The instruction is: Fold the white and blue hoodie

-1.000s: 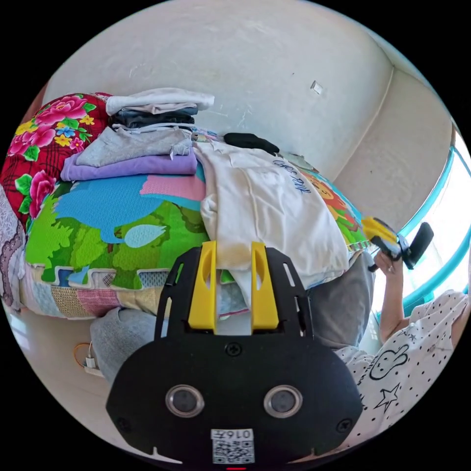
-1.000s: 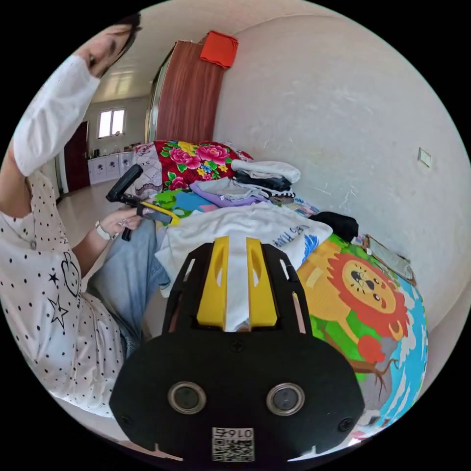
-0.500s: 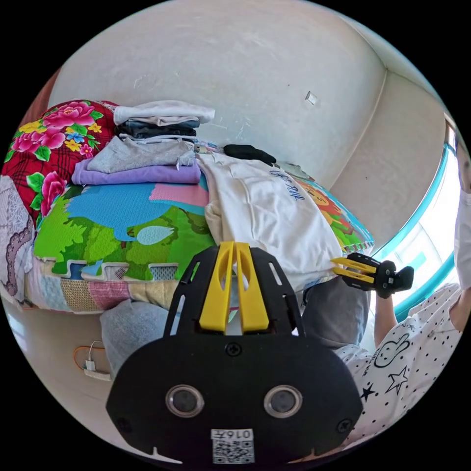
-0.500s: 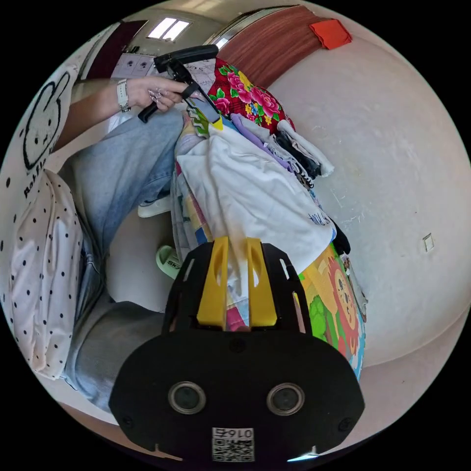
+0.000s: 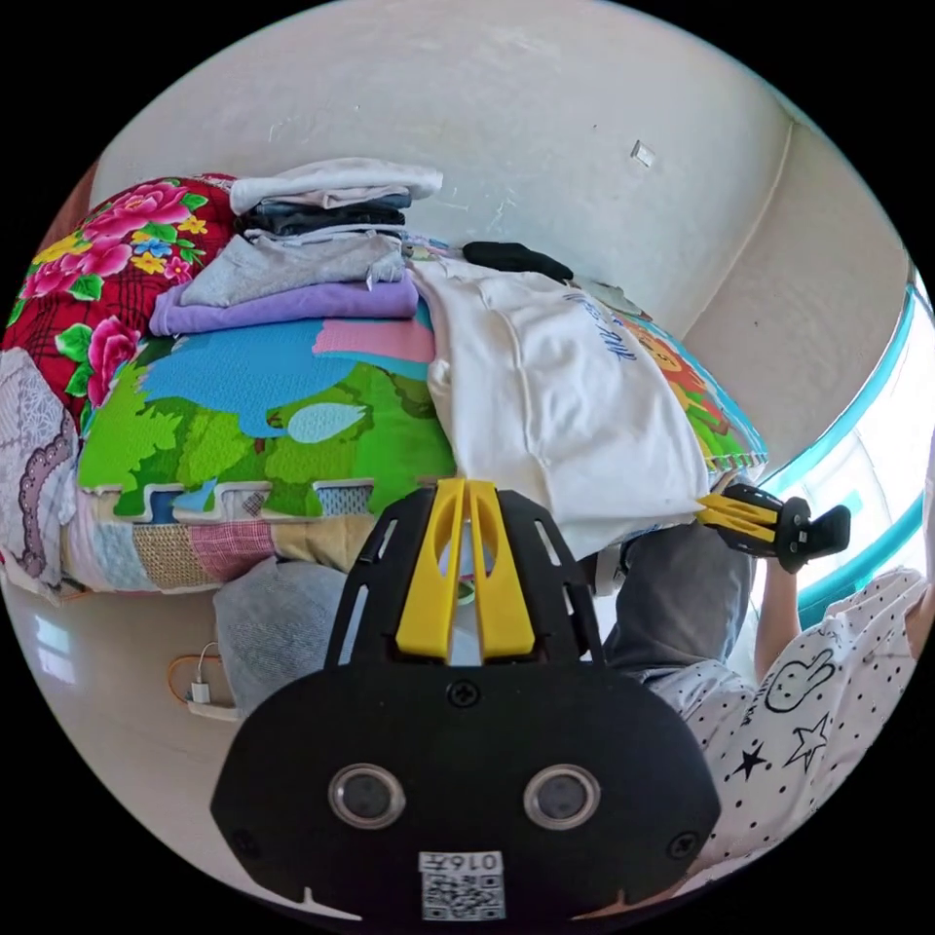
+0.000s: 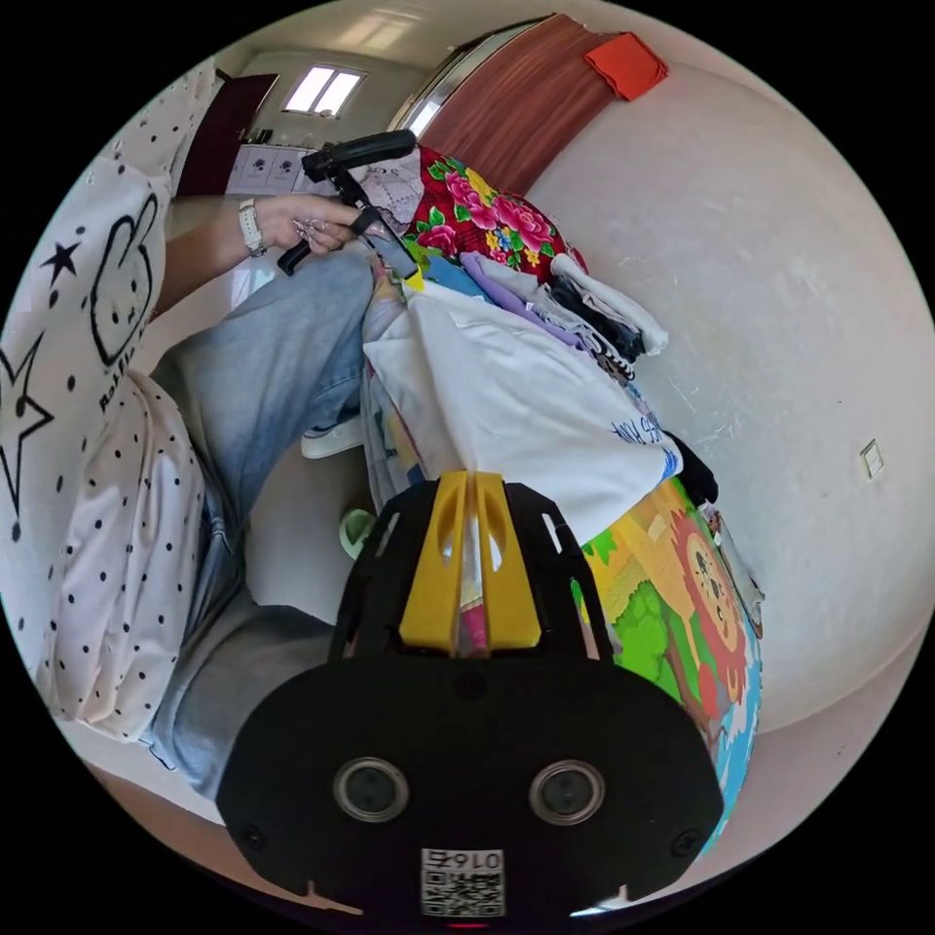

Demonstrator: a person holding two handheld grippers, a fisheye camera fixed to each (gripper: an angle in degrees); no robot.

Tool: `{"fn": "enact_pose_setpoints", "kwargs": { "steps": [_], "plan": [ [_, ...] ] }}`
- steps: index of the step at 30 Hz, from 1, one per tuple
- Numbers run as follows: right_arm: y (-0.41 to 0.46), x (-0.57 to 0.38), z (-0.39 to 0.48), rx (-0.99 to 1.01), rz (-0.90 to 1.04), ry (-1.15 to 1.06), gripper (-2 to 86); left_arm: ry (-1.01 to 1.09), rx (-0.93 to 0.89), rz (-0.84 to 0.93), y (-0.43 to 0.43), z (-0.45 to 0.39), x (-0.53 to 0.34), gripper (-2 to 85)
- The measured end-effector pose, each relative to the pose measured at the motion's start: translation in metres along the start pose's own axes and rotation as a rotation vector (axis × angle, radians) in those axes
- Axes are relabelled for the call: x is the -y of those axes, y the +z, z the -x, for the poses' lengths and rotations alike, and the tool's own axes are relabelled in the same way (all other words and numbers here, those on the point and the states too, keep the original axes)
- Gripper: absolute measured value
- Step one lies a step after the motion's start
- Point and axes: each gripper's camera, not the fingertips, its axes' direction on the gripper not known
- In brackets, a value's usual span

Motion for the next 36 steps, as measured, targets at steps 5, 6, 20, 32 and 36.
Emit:
{"fn": "enact_pose_setpoints", "kwargs": {
  "steps": [5, 6, 20, 32, 36],
  "plan": [
    [-0.009, -0.011, 0.023, 0.06, -0.004, 0.023, 7.8, 0.038, 0.075, 0.012, -0.018, -0.014, 0.0, 4.3],
    [-0.014, -0.013, 0.024, 0.067, -0.021, 0.034, 8.2, 0.069, 0.124, 0.013, -0.025, -0.022, -0.001, 5.6],
    [0.015, 0.007, 0.133, -0.324, 0.111, -0.253, 17.6, 0.424, 0.062, -0.361, -0.041, -0.176, -0.012, 15.6],
    [0.017, -0.005, 0.13, -0.395, 0.139, -0.125, 6.0, 0.298, -0.162, -0.322, -0.057, -0.17, 0.006, 19.3],
    [0.006, -0.012, 0.108, -0.3, 0.111, -0.008, 5.2, 0.304, -0.15, -0.272, -0.058, -0.181, 0.008, 20.8]
  ]
}}
